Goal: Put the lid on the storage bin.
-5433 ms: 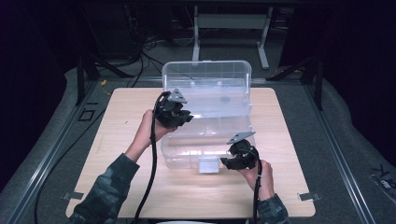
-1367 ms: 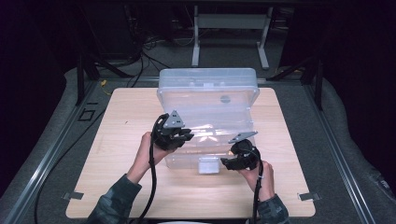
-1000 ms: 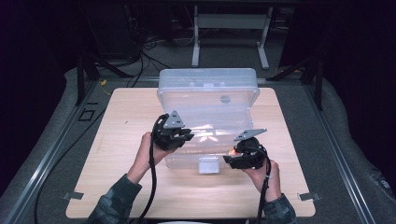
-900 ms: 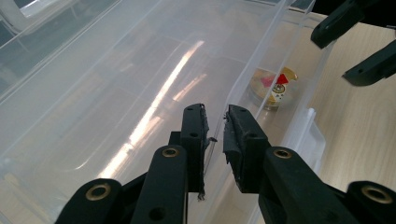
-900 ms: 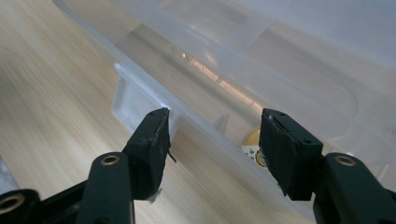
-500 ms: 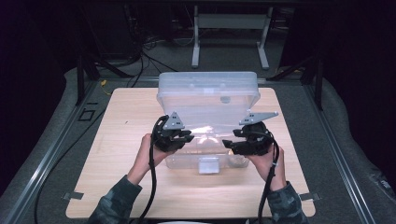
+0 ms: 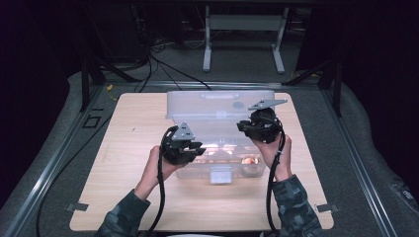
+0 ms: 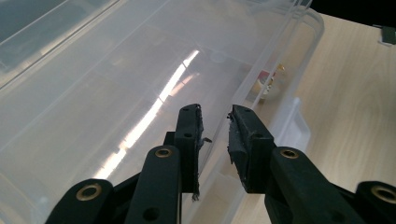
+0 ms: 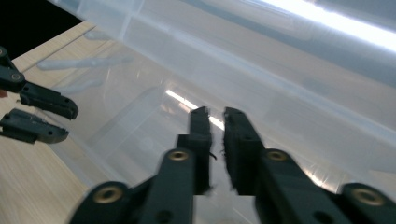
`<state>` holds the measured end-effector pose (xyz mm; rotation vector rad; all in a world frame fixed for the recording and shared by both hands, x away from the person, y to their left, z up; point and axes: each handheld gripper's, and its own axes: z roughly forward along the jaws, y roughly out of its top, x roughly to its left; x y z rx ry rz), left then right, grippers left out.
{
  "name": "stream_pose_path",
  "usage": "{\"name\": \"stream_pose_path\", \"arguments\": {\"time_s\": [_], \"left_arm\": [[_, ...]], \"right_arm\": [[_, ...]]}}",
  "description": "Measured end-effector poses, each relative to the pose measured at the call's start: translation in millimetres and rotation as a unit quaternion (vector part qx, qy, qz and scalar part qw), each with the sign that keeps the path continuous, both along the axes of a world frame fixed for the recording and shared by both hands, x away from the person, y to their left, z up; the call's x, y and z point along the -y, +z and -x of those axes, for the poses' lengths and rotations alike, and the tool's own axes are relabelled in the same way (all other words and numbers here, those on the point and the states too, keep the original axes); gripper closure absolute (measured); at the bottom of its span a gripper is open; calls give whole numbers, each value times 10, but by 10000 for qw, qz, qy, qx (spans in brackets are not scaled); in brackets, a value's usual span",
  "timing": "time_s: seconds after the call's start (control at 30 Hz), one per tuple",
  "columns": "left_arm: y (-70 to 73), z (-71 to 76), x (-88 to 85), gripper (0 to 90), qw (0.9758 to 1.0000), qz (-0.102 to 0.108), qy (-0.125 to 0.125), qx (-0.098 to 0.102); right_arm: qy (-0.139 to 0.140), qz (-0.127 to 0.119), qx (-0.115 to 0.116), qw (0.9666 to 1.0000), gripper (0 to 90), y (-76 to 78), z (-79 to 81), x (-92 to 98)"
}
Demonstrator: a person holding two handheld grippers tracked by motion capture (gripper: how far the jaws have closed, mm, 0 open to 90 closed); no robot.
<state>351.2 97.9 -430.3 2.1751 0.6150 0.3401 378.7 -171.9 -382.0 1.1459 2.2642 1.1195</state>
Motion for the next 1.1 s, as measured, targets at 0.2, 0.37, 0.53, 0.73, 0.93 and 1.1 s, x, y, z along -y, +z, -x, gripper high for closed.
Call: {"name": "stream_pose_path", "arguments": {"time_s": [0.2,0.37,0.53,0.73,0.93,1.1], "left_arm": [[-10,32,-37,680,9999,16,129,-74],[30,99,-180,567,9995,145,291,14],[61,187,-387,460,9988,225,431,-40],[66,277,-600,397,9981,266,551,-45],[31,384,-839,358,9961,407,781,-42],[-48,397,-1014,340,9942,386,995,-103]], "right_arm": [[-21,-6,-52,10000,897,-82,63,18],[-32,-5,-58,10000,898,-104,131,42],[-69,8,-84,9999,898,-146,208,84],[-151,-49,-63,9999,894,-164,300,181],[-260,-98,-86,9996,886,-187,397,267],[-332,-111,-95,9993,880,-206,472,350]]}}
